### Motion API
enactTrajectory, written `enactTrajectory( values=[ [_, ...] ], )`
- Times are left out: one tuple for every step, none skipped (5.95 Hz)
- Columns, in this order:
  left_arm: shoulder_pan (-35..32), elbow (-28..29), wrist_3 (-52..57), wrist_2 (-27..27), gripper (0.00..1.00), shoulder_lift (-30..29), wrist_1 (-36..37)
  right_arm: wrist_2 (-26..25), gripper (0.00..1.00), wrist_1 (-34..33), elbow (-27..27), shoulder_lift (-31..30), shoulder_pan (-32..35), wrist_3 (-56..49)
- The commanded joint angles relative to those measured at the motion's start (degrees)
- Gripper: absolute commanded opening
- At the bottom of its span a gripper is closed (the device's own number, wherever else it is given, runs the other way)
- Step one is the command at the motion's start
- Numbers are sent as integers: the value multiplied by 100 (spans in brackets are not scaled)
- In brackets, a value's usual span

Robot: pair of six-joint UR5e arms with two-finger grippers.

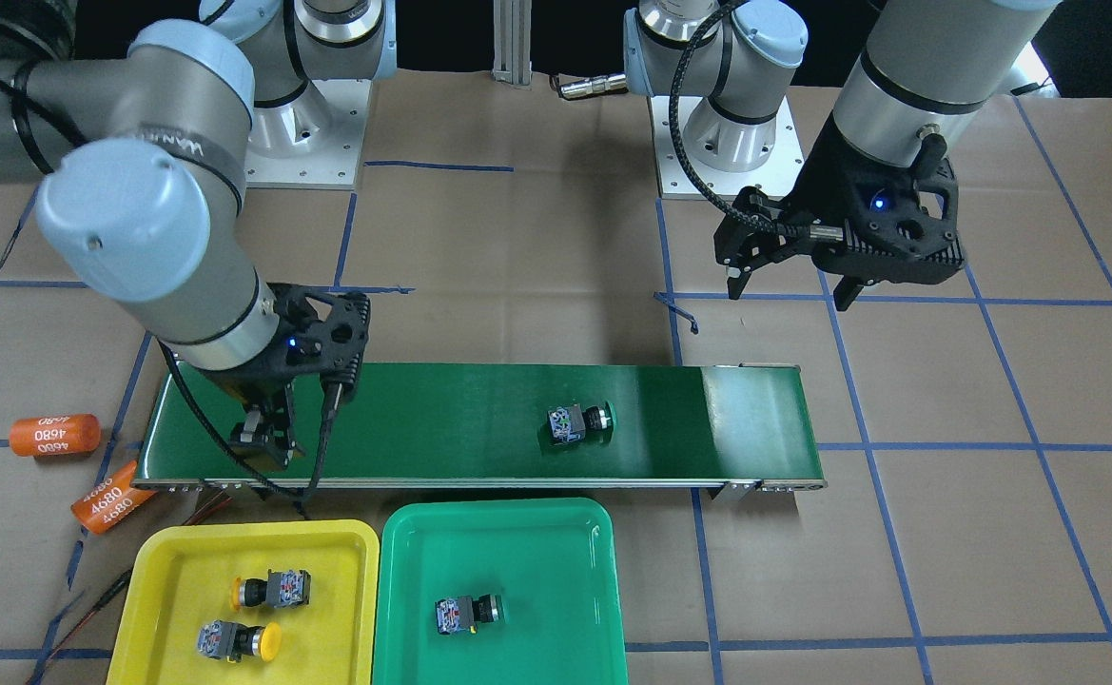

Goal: Sort buttons by color to trays
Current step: 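Lower the right gripper onto the second green-capped button on the belt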

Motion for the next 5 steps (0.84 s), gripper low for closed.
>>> enactTrajectory(
  values=[
    [12, 17, -44, 0, 99, 10, 0, 0, 100, -37, 799, -734, -23, -97],
    [12, 17, -35, -9, 99, 19, 9, 18, 100, -11, 817, -727, 20, -79],
    [21, 17, -35, -9, 99, 19, 18, 79, 100, -71, 844, -700, 55, -1],
    [47, 0, 26, -9, 99, 62, 18, 105, 100, -124, 852, -483, 73, 9],
    [56, 0, 26, -18, 99, 63, 18, 97, 100, -716, 844, -124, 334, 305]
  ],
)
